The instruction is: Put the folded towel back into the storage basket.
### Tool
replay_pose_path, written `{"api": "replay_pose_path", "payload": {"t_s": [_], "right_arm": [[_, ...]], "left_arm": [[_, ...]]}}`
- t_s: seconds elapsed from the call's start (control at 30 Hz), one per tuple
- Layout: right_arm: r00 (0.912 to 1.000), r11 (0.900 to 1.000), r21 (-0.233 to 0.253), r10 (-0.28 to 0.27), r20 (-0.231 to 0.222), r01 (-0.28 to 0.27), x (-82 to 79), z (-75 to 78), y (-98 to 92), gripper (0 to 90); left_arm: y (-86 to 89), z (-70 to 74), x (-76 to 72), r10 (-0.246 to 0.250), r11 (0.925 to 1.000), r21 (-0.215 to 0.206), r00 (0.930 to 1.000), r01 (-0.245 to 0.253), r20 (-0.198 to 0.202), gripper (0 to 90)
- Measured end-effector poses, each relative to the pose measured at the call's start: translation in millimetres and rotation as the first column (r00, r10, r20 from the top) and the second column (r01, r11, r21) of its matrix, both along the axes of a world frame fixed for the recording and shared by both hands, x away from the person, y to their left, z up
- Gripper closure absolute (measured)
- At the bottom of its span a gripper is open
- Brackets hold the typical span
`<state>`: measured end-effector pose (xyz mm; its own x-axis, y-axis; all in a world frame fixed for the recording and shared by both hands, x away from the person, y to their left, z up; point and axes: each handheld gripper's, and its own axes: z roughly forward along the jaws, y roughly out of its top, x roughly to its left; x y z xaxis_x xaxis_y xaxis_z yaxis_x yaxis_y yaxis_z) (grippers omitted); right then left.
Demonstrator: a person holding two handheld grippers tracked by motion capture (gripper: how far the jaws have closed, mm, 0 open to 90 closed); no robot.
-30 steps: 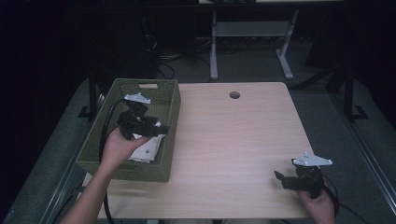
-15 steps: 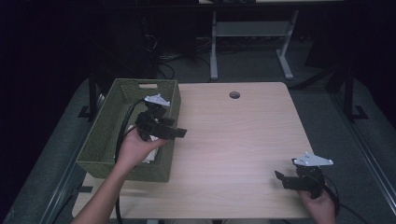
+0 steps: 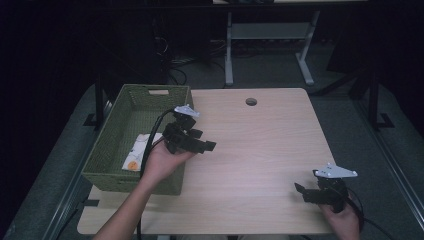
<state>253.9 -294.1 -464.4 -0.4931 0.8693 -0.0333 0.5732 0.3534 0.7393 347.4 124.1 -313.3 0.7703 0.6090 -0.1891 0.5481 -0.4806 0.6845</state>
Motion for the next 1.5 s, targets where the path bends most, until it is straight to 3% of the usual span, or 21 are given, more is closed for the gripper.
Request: {"api": "replay_pose_path", "payload": {"t_s": [0.53, 0.93, 1.13, 1.5], "right_arm": [[1.0, 1.0, -0.001, 0.005, 0.0, -0.005, 0.3, -0.2, 0.1, 17.5], [1.0, 1.0, -0.001, 0.009, -0.001, -0.009, 0.1, -0.2, -0.9, 17.4], [1.0, 1.0, 0.001, 0.003, -0.004, -0.003, 0.1, -0.3, -1.6, 17.5], [1.0, 1.0, 0.0, 0.009, -0.004, -0.009, 0.3, -0.5, -1.3, 17.4]], "left_arm": [[-26.8, -14.8, -2.6, -0.016, 0.9998, 0.007, 0.9997, 0.016, -0.017, 29.0], [-46.0, -30.1, -5.3, -0.006, 0.9998, -0.018, 0.9994, 0.005, -0.034, 28.7], [-53.5, -38.8, -8.3, -0.015, 0.9999, -0.005, 0.9994, 0.015, -0.03, 28.5], [-61.4, -53.6, -18.2, -0.016, 0.9997, -0.017, 0.9992, 0.016, -0.036, 28.3]]}}
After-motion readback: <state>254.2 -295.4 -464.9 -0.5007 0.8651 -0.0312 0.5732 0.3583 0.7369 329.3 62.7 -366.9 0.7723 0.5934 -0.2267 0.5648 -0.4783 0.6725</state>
